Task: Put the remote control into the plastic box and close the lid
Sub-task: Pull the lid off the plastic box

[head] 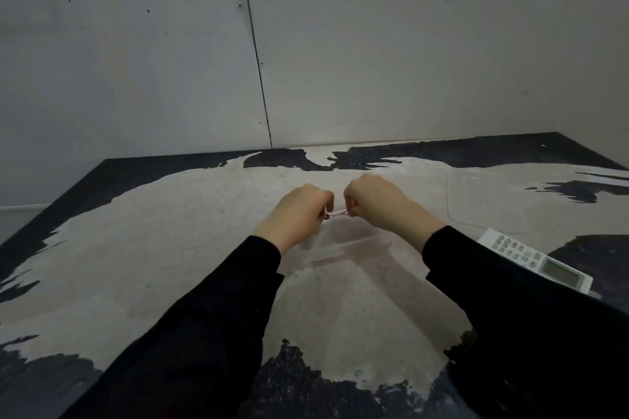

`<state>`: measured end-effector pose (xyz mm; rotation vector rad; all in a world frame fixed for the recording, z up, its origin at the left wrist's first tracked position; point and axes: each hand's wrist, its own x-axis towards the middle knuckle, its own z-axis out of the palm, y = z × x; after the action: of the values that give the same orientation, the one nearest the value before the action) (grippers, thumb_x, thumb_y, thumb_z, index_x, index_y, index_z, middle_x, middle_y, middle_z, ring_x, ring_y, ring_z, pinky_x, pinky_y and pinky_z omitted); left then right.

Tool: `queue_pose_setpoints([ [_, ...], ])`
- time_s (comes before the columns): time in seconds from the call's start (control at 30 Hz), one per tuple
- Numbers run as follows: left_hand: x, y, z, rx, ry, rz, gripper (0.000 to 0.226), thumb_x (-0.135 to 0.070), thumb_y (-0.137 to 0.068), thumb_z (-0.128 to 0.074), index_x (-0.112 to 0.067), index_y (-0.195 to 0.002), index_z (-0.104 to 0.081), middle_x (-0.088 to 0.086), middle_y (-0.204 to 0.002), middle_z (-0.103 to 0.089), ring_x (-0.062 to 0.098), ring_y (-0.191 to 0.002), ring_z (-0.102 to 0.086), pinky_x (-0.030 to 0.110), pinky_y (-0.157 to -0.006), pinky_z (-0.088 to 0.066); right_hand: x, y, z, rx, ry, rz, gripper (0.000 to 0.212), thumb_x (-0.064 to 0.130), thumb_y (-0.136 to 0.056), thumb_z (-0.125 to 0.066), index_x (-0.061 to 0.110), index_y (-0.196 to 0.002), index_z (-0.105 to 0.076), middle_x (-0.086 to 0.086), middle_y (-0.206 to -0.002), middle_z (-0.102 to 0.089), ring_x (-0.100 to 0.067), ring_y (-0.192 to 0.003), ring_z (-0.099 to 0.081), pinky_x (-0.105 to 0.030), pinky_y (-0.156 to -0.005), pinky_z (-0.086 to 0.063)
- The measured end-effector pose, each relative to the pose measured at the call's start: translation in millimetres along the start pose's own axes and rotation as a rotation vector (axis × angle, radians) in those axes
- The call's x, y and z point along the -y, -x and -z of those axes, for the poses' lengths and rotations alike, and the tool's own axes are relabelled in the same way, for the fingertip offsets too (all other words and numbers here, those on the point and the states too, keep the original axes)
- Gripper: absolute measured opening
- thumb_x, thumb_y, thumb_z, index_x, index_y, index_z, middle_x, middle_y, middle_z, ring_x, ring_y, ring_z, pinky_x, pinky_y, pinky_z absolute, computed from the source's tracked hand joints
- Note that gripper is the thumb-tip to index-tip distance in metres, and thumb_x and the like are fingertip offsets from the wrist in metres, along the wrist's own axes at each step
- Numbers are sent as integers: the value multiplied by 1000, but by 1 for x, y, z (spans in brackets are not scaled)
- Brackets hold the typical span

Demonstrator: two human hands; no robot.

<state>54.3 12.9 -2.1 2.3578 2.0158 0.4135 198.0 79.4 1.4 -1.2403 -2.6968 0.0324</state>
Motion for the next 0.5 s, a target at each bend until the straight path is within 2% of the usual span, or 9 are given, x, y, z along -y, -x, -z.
queue_pose_setpoints([
  [0.07, -1, -5, -4, 47, -115, 2, 19, -4, -82, -53, -10, -97, -64, 14, -100, -66, 34, -93, -61, 36, -70, -46, 4, -8, -5, 28, 126, 13, 11, 4, -78, -63, 8, -86, -69, -19, -98, -64, -37, -87, -63, -33, -62, -40],
  [0.17, -3, -8, -6, 72, -210, 12, 14, -3, -80, -53, -7, -89, -62, 18, -99, -62, 37, -89, -60, 34, -63, -36, 8, -14, -13, 40, 233, 31, 12, 1, -79, -61, 2, -90, -66, -21, -99, -63, -38, -90, -63, -34, -61, -39],
  [0.23, -5, -11, -6, 66, -243, 19, 15, -2, -82, -52, -6, -92, -63, 19, -101, -62, 37, -91, -61, 35, -64, -37, 6, -14, -15, 33, 229, 37, 14, 1, -82, -57, 1, -93, -65, -22, -101, -62, -39, -93, -63, -37, -64, -43],
  [0.33, -5, -11, -6, 41, -241, 23, 25, -5, -85, -48, -9, -103, -65, 17, -107, -64, 36, -99, -61, 38, -74, -45, 2, -2, -7, 36, 91, 26, 24, 19, -88, -59, 9, -109, -65, -19, -111, -62, -37, -101, -60, -39, -79, -49],
  [0.4, -8, -7, -3, -19, -174, -1, 23, -14, -88, -48, -13, -104, -65, 12, -108, -67, 33, -102, -60, 39, -80, -46, -7, 15, 5, -46, -28, -11, 27, 26, -88, -57, 15, -112, -64, -14, -110, -65, -33, -104, -59, -39, -84, -49],
  [0.5, -21, 2, 4, -151, 0, -51, 20, -27, -89, -51, -19, -101, -65, 3, -102, -70, 25, -98, -61, 36, -83, -43, -39, 56, 22, -190, -71, -141, 28, 33, -87, -57, 18, -110, -60, -9, -106, -65, -30, -102, -58, -38, -81, -48],
])
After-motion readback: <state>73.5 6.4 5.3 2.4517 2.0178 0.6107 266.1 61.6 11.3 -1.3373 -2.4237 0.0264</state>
